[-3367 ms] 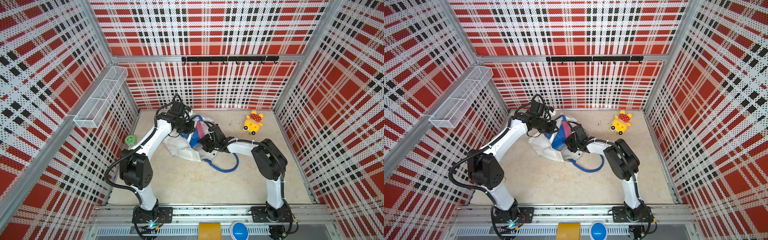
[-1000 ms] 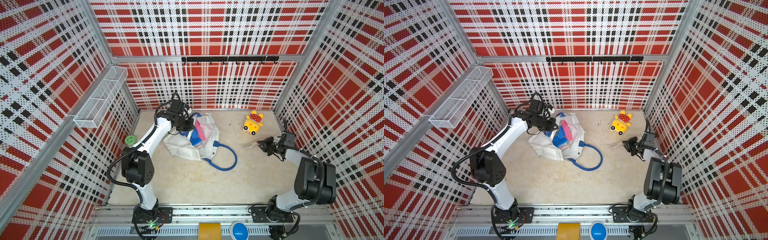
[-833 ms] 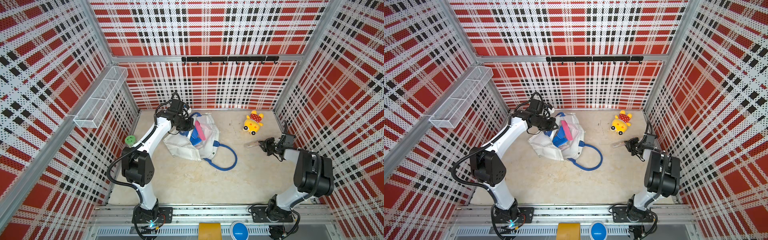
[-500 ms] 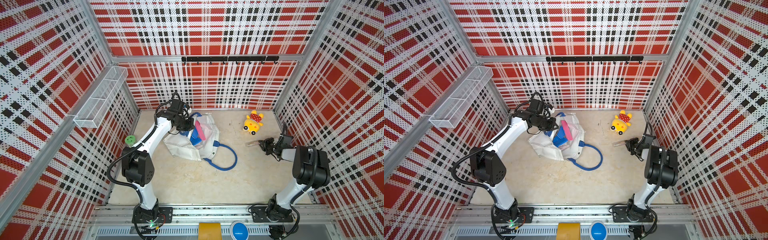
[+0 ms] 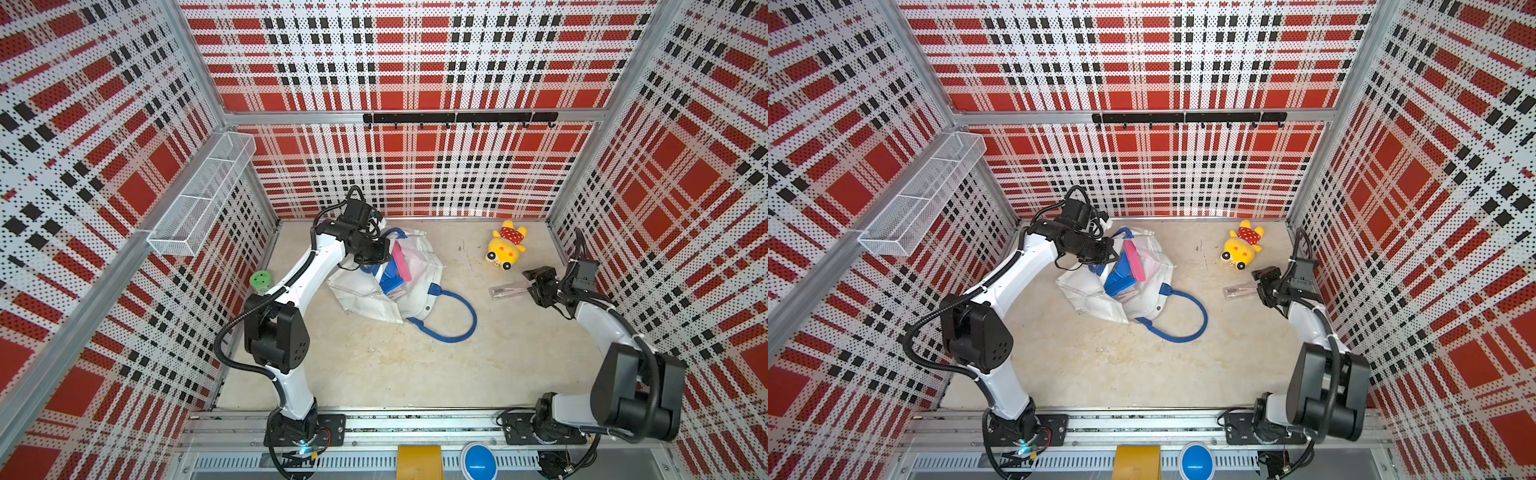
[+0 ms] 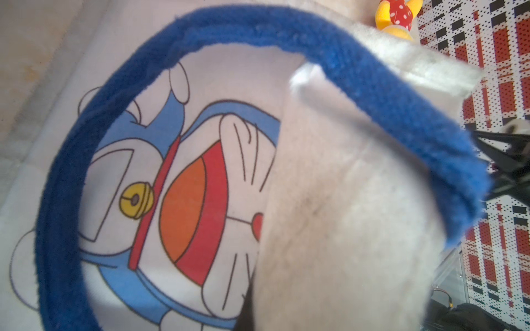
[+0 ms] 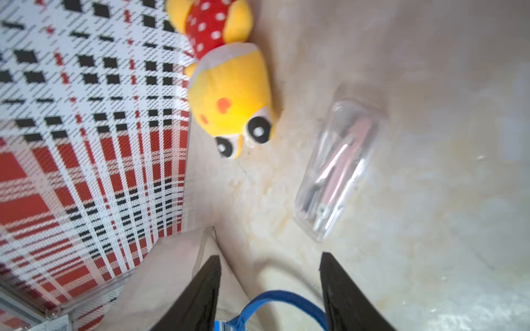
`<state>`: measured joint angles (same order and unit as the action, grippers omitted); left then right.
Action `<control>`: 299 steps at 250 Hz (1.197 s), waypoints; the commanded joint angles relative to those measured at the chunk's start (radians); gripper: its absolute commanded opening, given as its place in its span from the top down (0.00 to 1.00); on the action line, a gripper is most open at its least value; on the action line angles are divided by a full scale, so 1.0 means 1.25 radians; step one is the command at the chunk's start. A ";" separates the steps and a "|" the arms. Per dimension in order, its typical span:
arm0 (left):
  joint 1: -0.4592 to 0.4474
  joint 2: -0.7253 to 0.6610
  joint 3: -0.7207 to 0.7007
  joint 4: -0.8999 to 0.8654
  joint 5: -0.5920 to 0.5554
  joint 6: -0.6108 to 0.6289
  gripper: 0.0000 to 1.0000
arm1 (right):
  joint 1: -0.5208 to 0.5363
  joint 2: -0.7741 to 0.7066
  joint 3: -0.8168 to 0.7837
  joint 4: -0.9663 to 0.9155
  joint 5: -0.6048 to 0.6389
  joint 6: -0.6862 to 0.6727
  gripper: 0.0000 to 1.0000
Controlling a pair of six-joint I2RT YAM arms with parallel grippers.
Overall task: Take out the compass set from the canvas bag
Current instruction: Place the compass set at the center of the board, then pick up the compass set from the canvas bag.
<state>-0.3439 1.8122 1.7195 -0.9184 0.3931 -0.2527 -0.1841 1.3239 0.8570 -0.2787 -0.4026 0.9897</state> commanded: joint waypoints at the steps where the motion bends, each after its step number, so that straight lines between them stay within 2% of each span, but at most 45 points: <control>1: -0.010 -0.016 0.012 -0.038 0.026 0.014 1.00 | 0.150 -0.041 0.039 -0.085 0.051 -0.023 0.45; 30: -0.010 -0.014 0.008 -0.039 0.037 0.018 1.00 | 0.374 -0.032 0.085 -0.069 0.132 -0.004 0.46; 54: -0.005 -0.002 0.018 -0.039 0.055 0.017 1.00 | 0.556 0.028 0.120 -0.012 0.194 0.035 0.47; 72: -0.002 0.014 0.050 -0.061 0.061 0.020 1.00 | 0.642 0.095 0.140 0.034 0.205 0.101 0.49; 98: -0.001 0.023 0.075 -0.067 0.067 0.029 1.00 | 0.715 0.199 0.160 0.137 0.204 0.197 0.51; 135: 0.003 0.027 0.076 -0.075 0.092 0.045 1.00 | 0.751 0.353 0.212 0.229 0.199 0.338 0.56; 185: 0.014 0.024 0.053 -0.077 0.108 0.059 1.00 | 0.767 0.476 0.278 0.328 0.270 0.437 0.56; 242: 0.016 -0.002 0.029 -0.076 0.114 0.071 1.00 | 0.767 0.508 0.272 0.395 0.350 0.503 0.54; 299: 0.013 -0.023 0.002 -0.081 0.126 0.090 1.00 | 0.745 0.515 0.272 0.390 0.358 0.519 0.56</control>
<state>-0.3210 1.8347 1.7458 -0.9874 0.4904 -0.1623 0.7609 1.9408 1.1858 0.1703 0.0093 1.5940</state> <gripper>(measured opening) 0.059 0.452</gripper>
